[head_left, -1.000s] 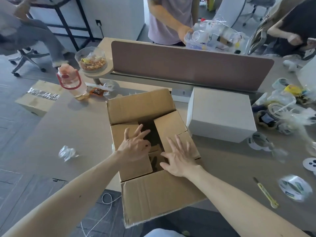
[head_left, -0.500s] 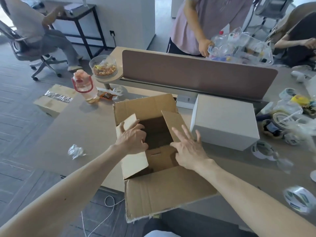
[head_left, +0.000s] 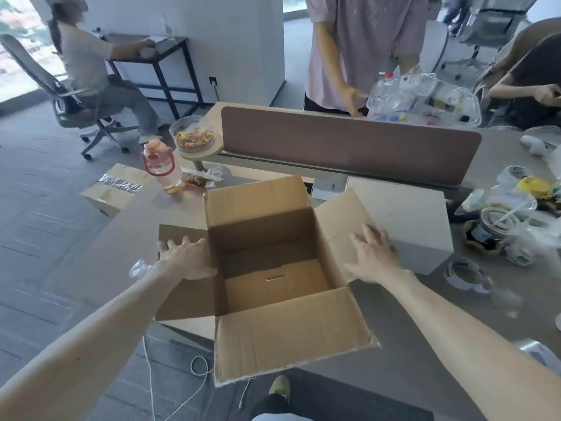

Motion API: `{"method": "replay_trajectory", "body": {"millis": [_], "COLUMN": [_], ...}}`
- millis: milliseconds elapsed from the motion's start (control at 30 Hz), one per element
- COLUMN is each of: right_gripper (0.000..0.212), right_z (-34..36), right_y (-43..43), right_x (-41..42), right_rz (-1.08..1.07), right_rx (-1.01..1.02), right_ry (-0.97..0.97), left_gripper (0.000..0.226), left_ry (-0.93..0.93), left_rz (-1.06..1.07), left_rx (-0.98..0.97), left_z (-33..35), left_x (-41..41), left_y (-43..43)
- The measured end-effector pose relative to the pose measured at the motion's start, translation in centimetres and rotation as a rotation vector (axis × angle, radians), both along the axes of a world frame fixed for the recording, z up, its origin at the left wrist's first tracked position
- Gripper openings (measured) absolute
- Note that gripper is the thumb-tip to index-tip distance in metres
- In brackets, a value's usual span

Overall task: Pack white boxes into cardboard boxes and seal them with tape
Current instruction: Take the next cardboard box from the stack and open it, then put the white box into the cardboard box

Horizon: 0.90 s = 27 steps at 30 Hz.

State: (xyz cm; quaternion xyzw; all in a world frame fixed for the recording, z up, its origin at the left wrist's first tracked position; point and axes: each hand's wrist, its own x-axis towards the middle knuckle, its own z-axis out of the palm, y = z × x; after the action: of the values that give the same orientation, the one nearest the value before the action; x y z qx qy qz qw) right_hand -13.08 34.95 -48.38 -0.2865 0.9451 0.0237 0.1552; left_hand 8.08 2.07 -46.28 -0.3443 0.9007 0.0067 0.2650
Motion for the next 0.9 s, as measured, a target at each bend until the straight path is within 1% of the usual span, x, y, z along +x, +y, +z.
{"method": "replay_trajectory", "body": {"millis": [133, 167, 233, 300, 367, 500, 667, 767, 833, 900], "right_gripper": [0.09, 0.093, 0.096, 0.099, 0.101, 0.101, 0.095, 0.096, 0.094, 0.089], "right_z": [-1.6, -2.0, -2.7, -3.2, -3.8, -5.4, -6.6, -7.0, -6.8, -6.2], "right_y": [-0.5, -0.8, -1.6, -2.6, -3.7, -5.6, -7.2, -7.3, -7.0, -6.3], "right_x": [0.4, 0.8, 1.6, 2.3, 2.9, 4.2, 4.9, 4.8, 4.5, 4.1], "right_rz": [-0.008, 0.0, -0.002, -0.019, -0.035, -0.071, -0.127, -0.159, -0.176, -0.187], "right_rx": [-0.039, -0.034, -0.028, -0.045, -0.077, -0.155, -0.264, -0.304, -0.324, -0.348], "right_ry": [-0.063, -0.087, -0.123, -0.159, -0.211, -0.332, -0.475, -0.497, -0.5, -0.479], "left_gripper": [0.095, 0.094, 0.086, 0.078, 0.076, 0.078, 0.08, 0.078, 0.076, 0.073], "left_ry": [0.119, 0.152, 0.217, 0.277, 0.317, 0.359, 0.387, 0.401, 0.417, 0.451], "left_rz": [0.093, 0.103, 0.114, 0.107, 0.106, 0.13, 0.192, 0.22, 0.172, 0.104], "left_rx": [0.188, 0.222, 0.253, 0.246, 0.225, 0.189, 0.168, 0.096, 0.039, 0.027], "left_z": [-4.1, -4.9, -5.8, -6.2, -6.5, -7.1, -7.5, -7.2, -6.9, -6.9], "left_x": [1.9, 2.3, 2.8, 3.3, 4.0, 4.8, 5.0, 3.8, 2.3, 0.1], "left_y": [0.2, 0.3, 0.1, -0.5, -1.7, -4.1, -5.7, -5.5, -4.9, -4.2]}}
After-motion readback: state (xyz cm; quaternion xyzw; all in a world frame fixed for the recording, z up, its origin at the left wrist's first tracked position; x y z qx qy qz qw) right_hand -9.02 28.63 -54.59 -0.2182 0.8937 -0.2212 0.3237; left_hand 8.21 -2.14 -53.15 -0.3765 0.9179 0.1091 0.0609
